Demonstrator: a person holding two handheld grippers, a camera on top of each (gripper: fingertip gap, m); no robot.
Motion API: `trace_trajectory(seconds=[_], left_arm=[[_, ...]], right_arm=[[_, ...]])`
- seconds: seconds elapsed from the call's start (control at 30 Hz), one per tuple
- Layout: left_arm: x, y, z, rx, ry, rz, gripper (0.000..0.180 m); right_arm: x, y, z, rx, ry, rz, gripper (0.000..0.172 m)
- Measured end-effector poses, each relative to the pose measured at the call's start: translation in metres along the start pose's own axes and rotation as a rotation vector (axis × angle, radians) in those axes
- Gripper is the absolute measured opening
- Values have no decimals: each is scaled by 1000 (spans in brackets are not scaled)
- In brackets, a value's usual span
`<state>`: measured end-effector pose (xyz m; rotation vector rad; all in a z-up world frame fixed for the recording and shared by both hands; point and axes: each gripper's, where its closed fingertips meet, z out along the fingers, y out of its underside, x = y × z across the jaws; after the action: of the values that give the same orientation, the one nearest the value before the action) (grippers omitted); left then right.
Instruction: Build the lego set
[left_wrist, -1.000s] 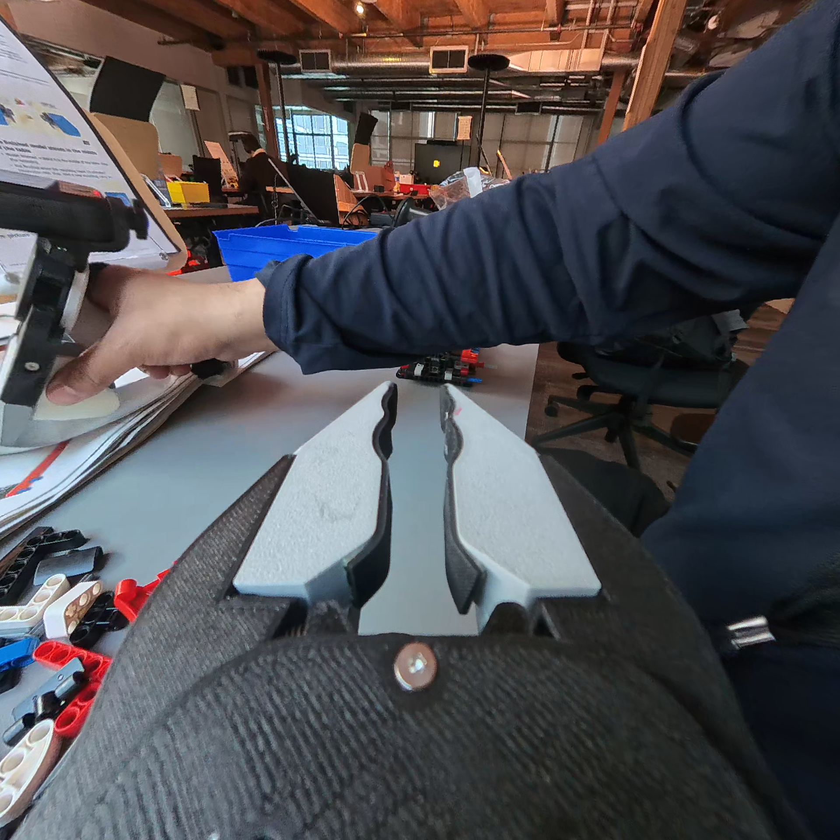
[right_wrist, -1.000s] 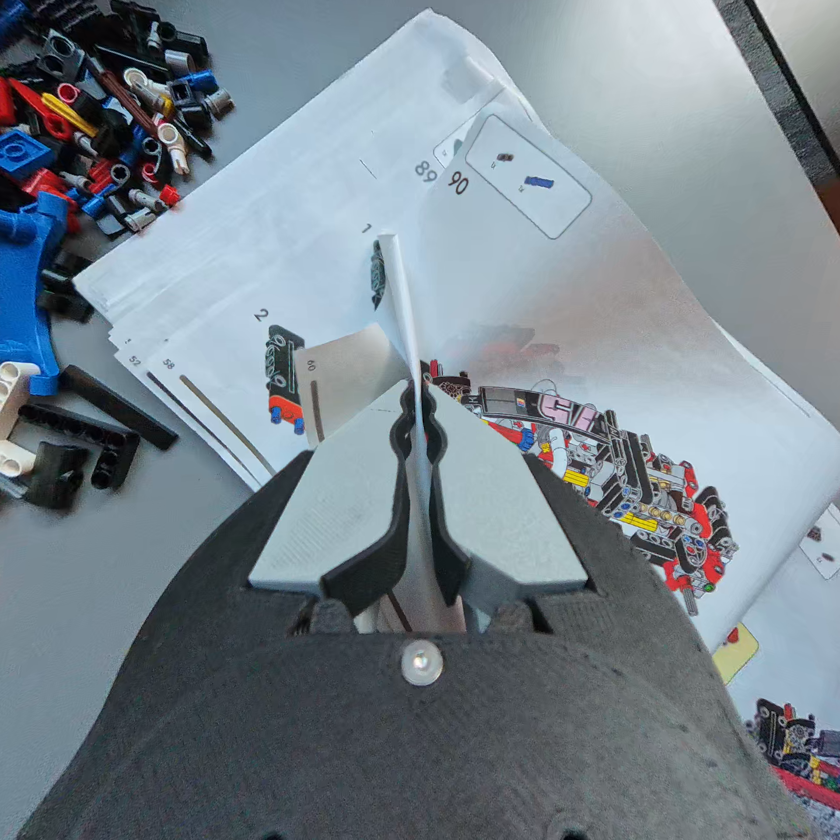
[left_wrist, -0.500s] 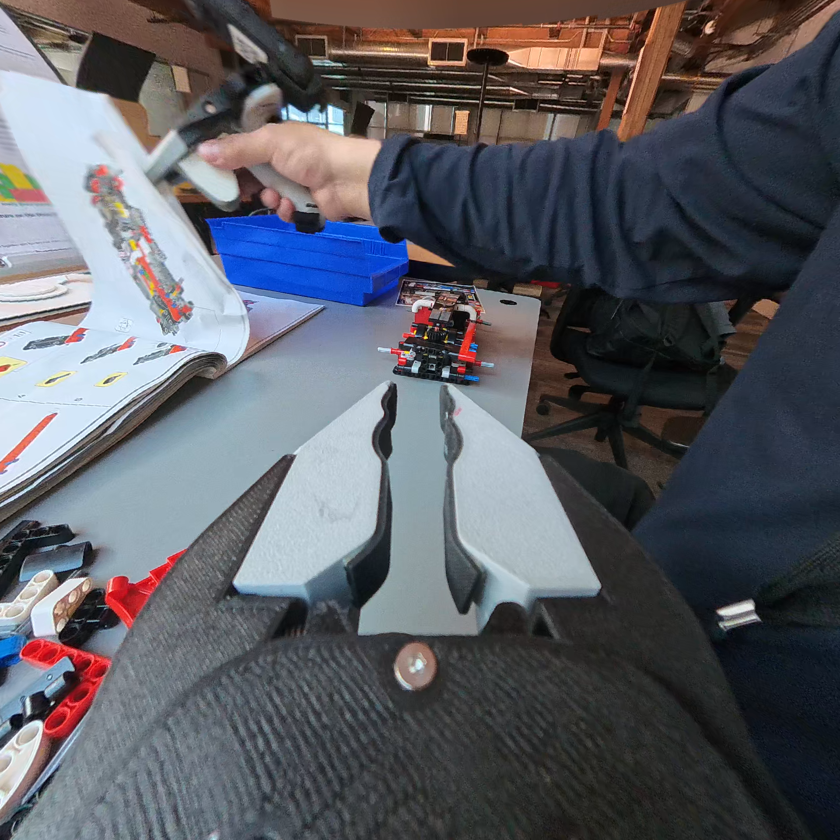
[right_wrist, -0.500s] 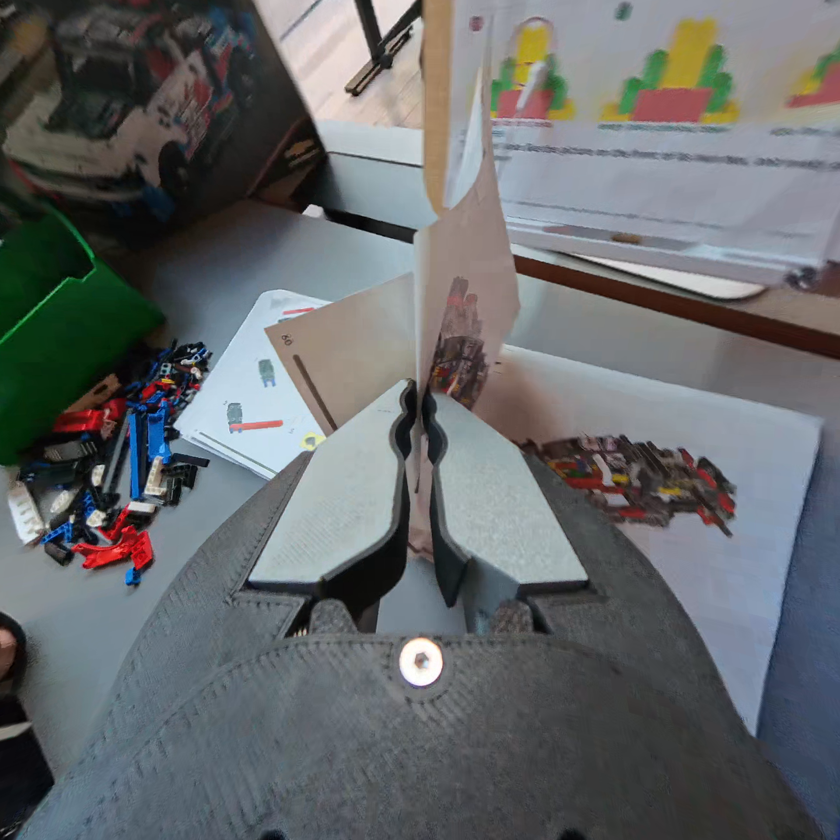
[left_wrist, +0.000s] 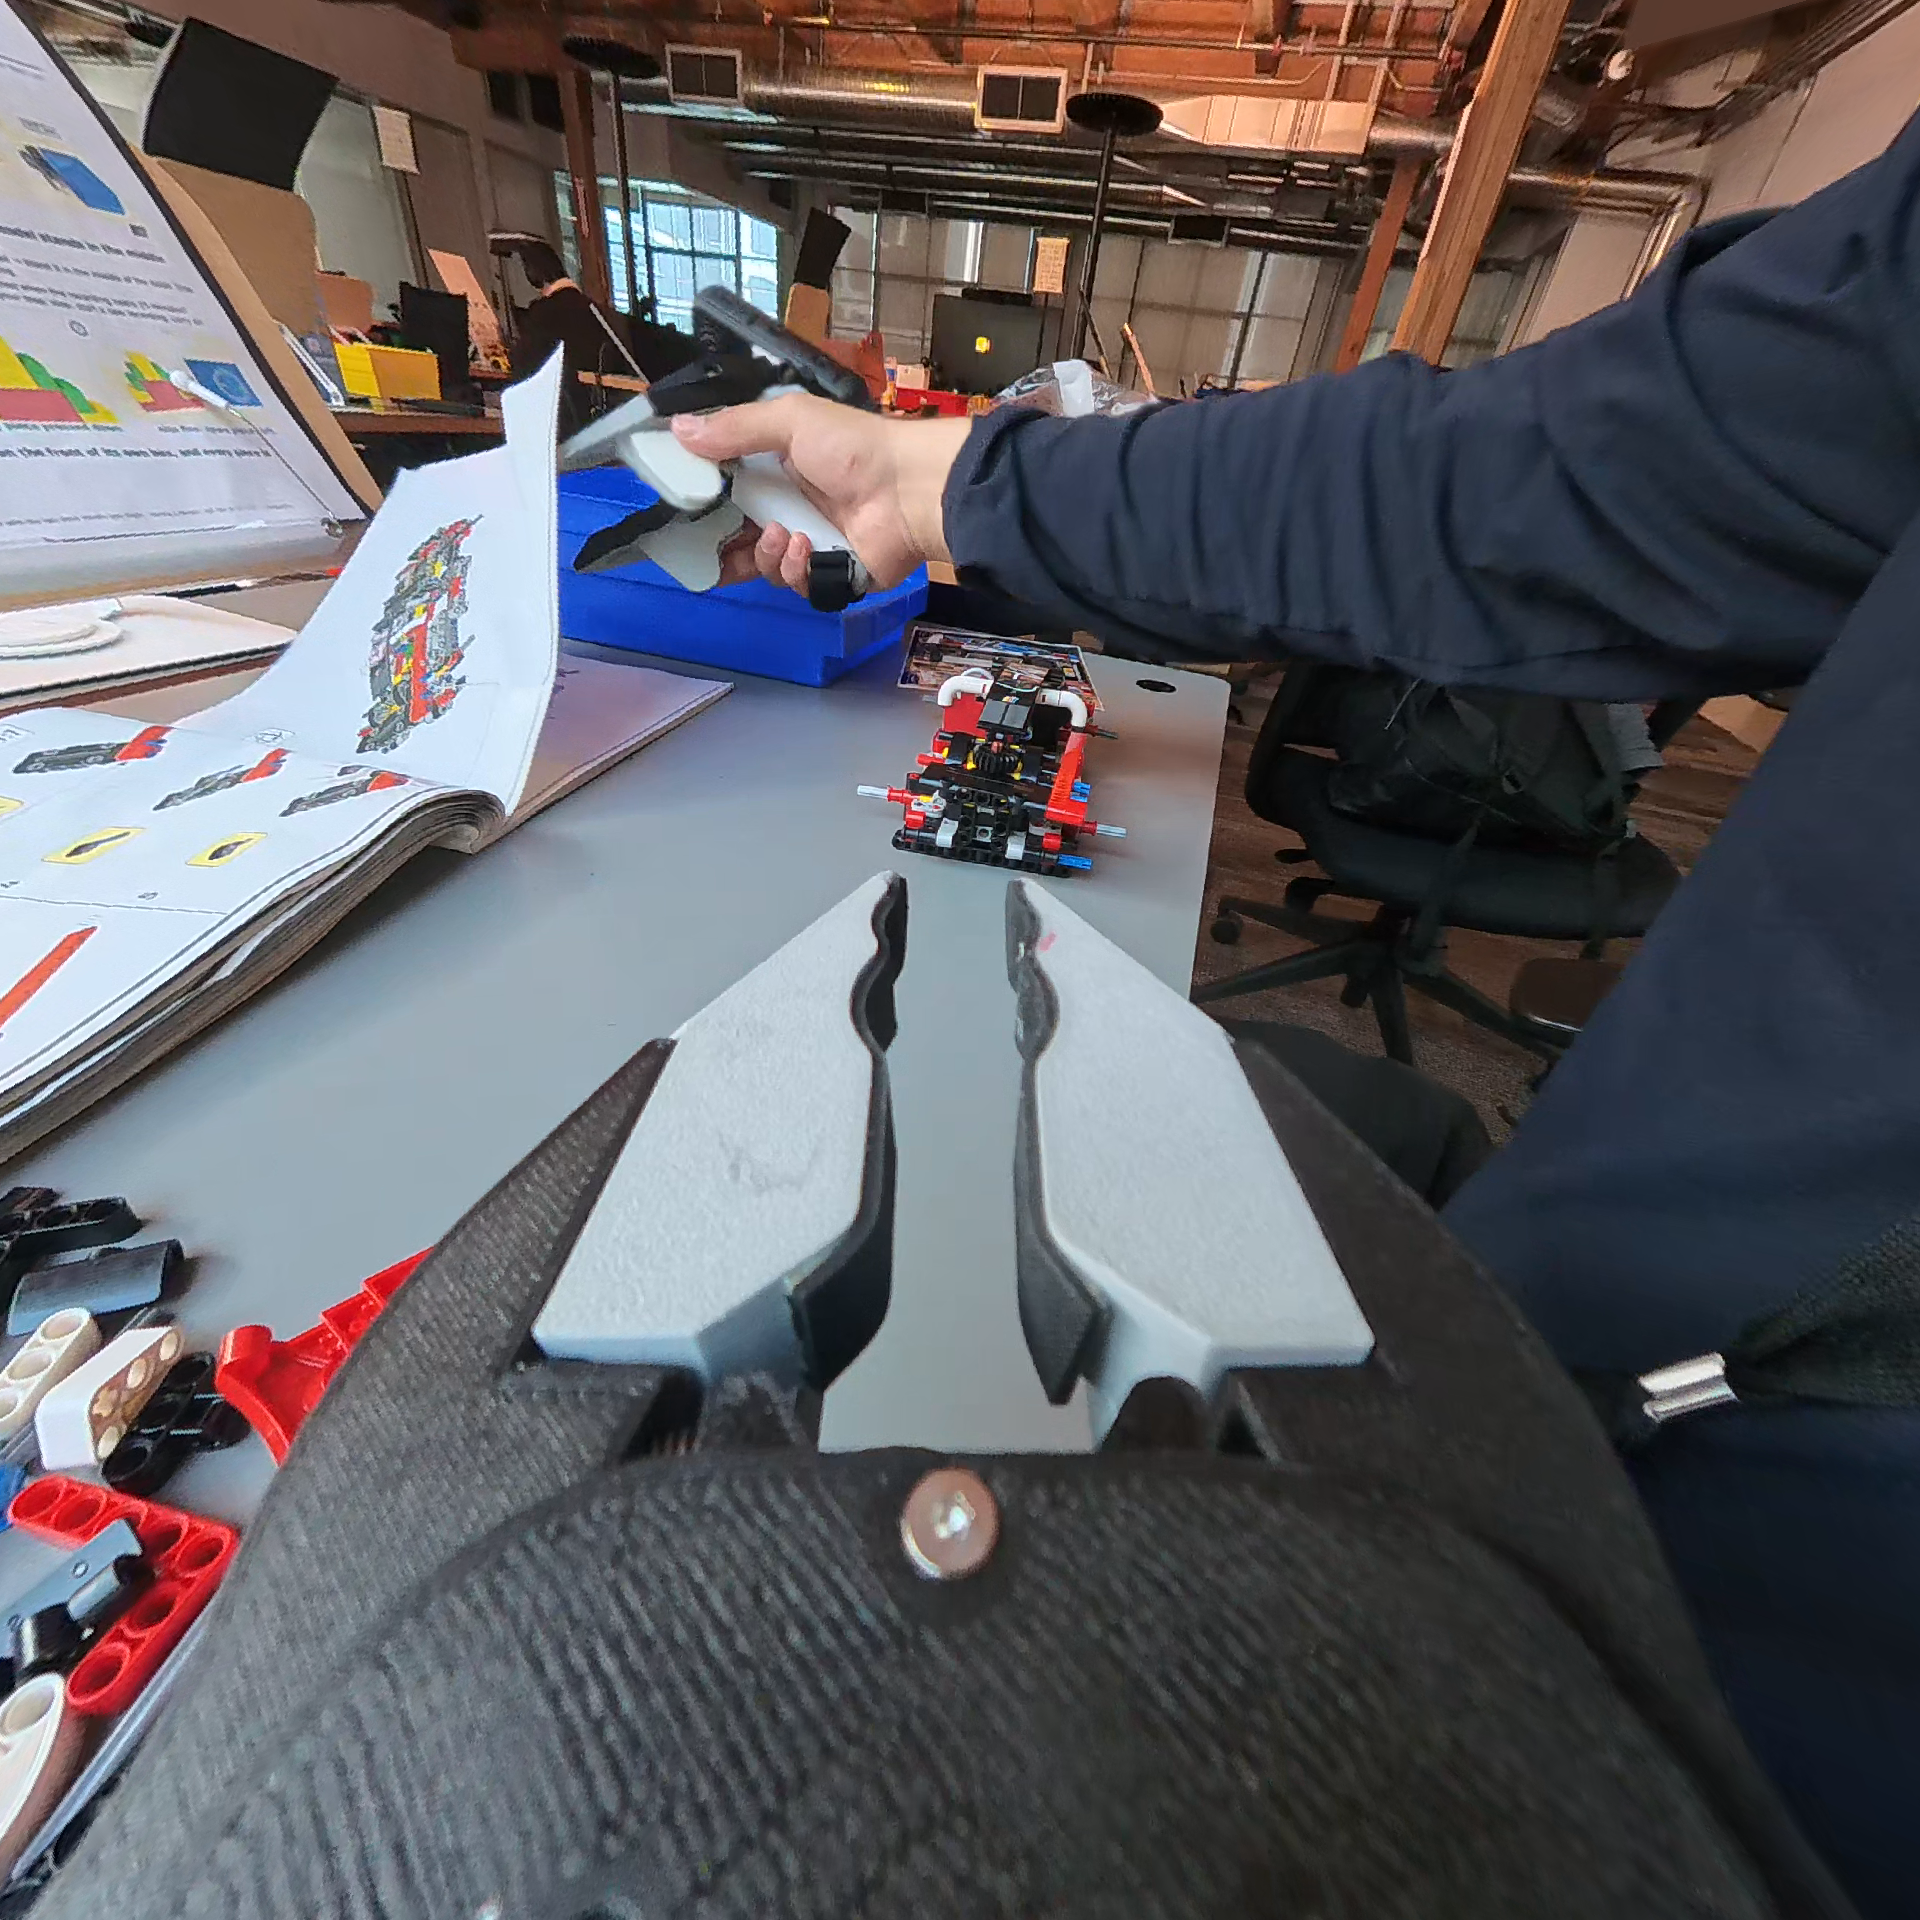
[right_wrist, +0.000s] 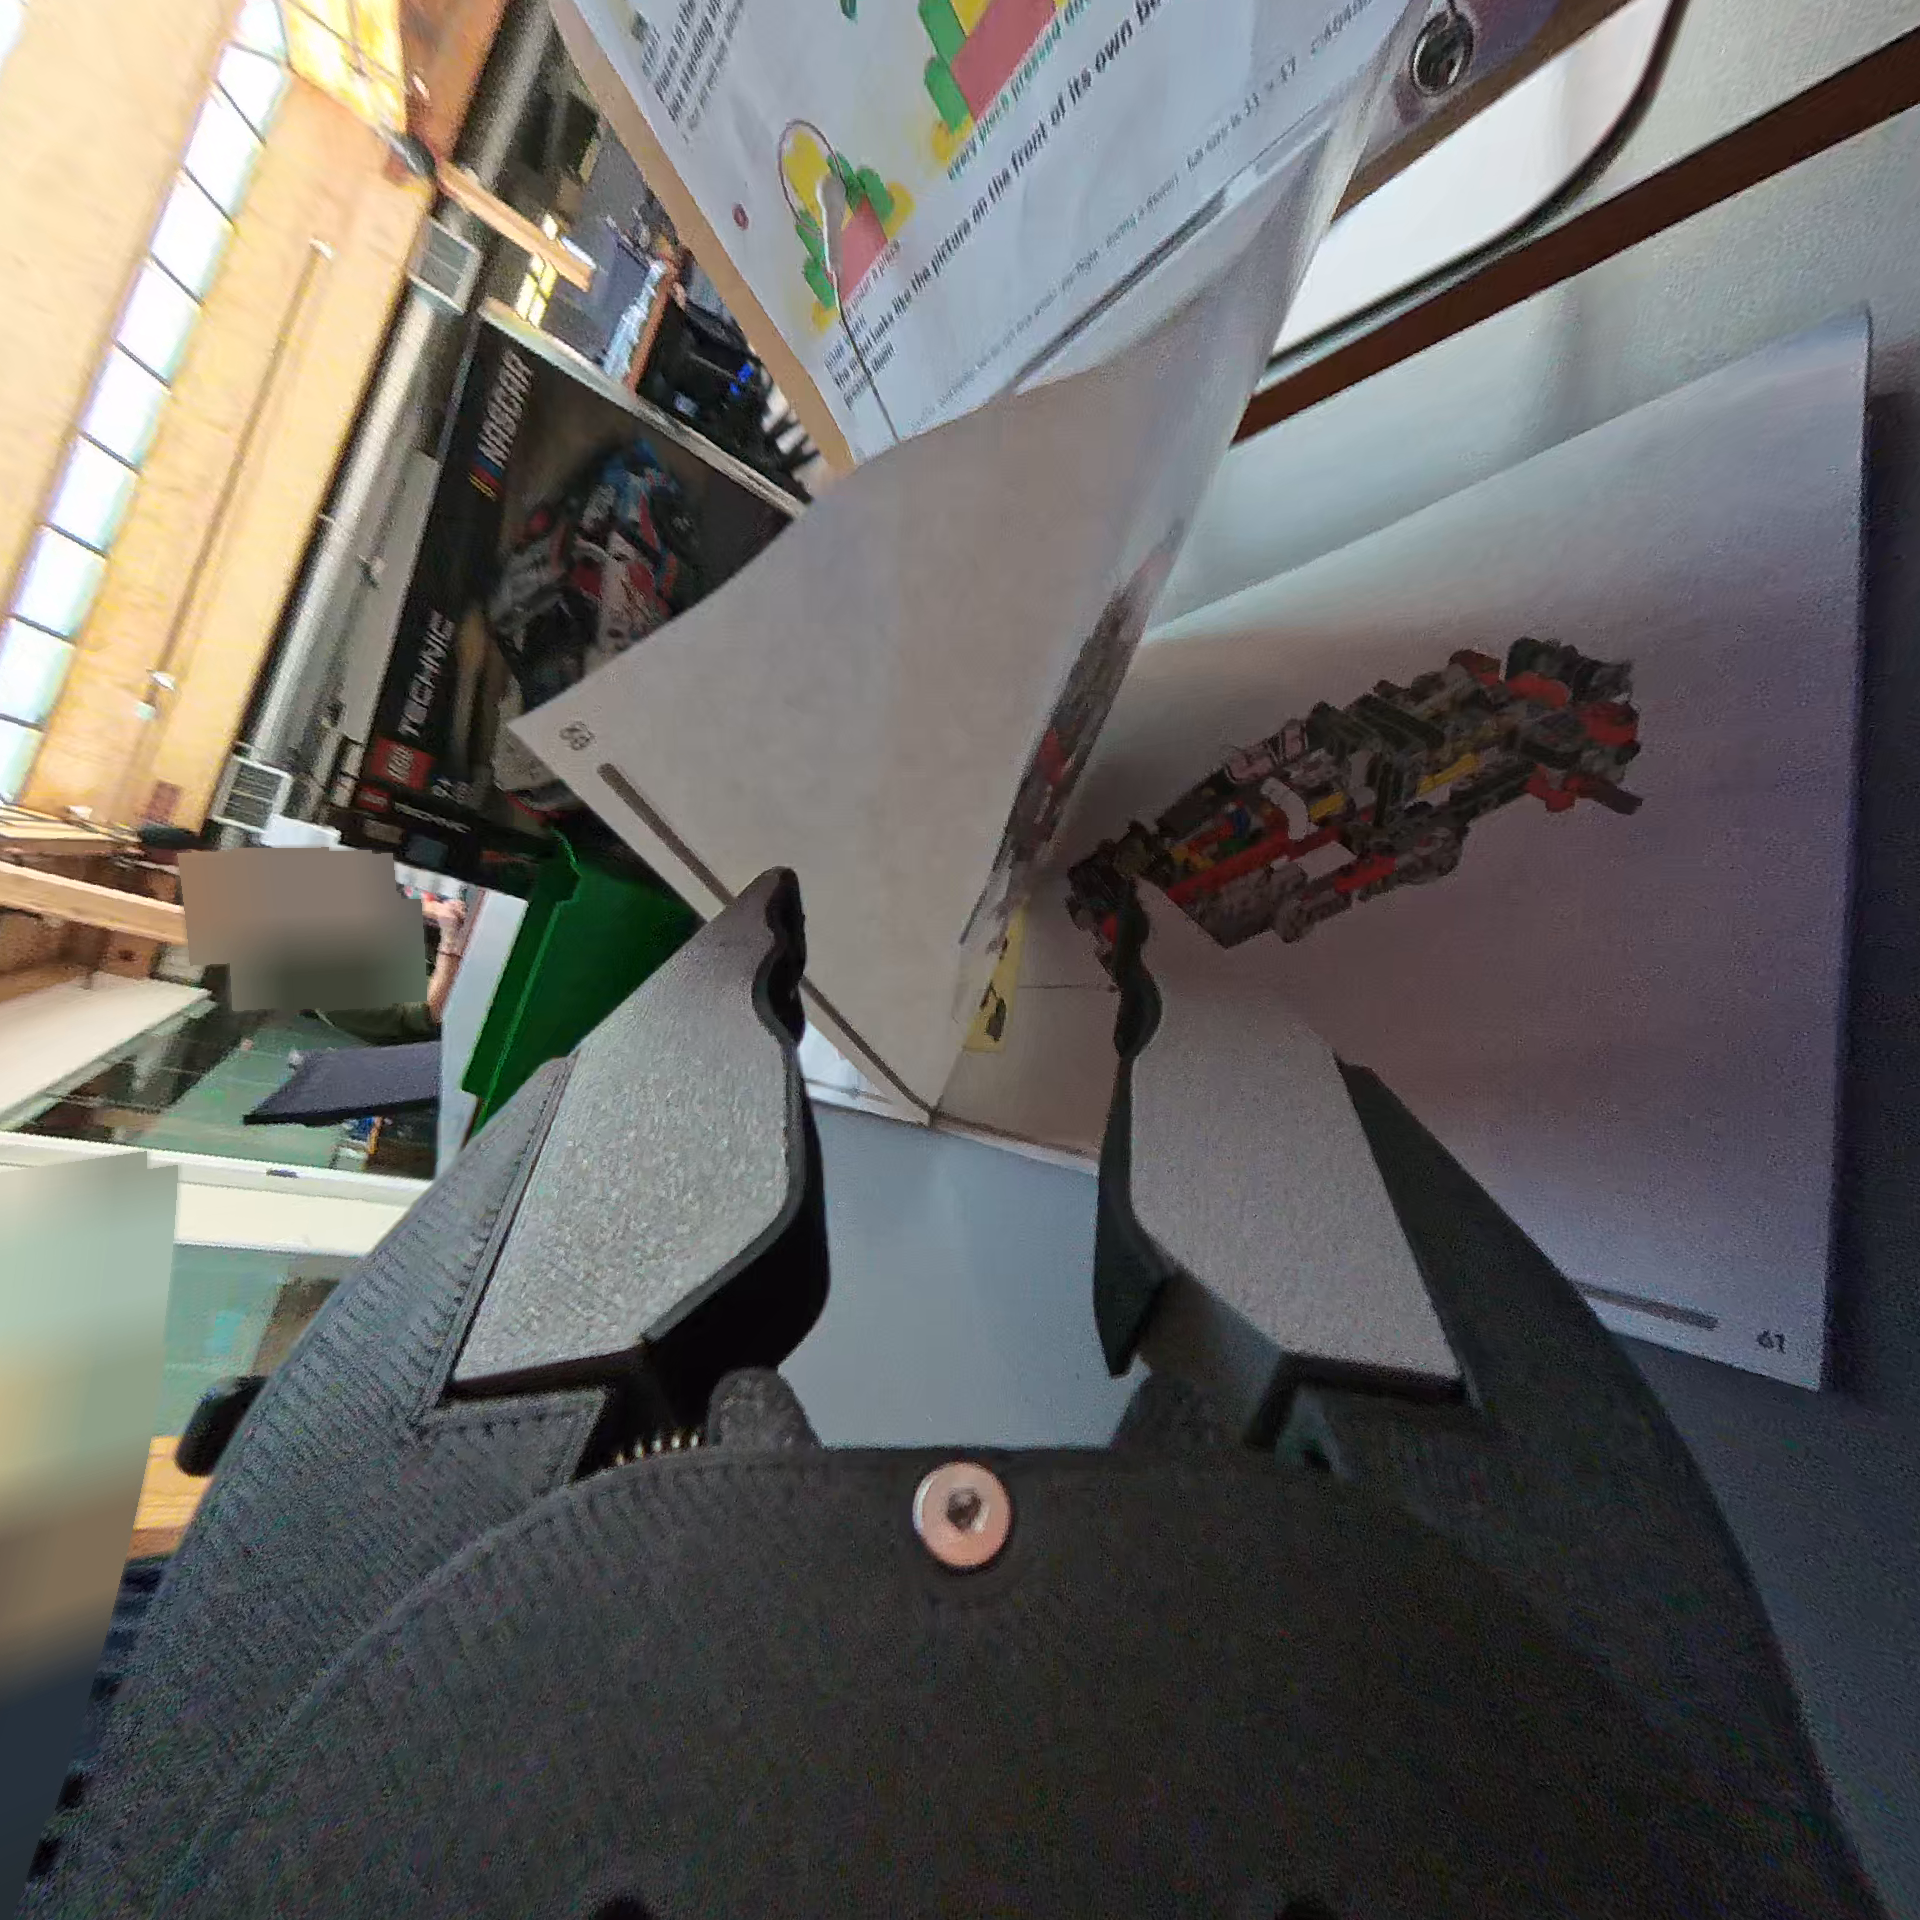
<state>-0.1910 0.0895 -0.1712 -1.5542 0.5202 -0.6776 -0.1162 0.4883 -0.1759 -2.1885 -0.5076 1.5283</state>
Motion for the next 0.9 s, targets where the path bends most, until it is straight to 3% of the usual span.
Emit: trace_trajectory(seconds=[0.1, 0.67, 0.8, 0.9], left_arm=[[0, 1, 0, -4, 1, -5, 17], [0, 0, 0, 3, 6, -6, 17], [0, 0, 0, 2, 5, -6, 17], [0, 0, 0, 1, 5, -7, 17]], right_arm=[[-5, -11, -6, 63, -57, 14, 58], [-7, -13, -16, 49, -77, 16, 58], [6, -2, -11, -12, -10, 16, 34], [11, 3, -10, -40, 31, -10, 0]])
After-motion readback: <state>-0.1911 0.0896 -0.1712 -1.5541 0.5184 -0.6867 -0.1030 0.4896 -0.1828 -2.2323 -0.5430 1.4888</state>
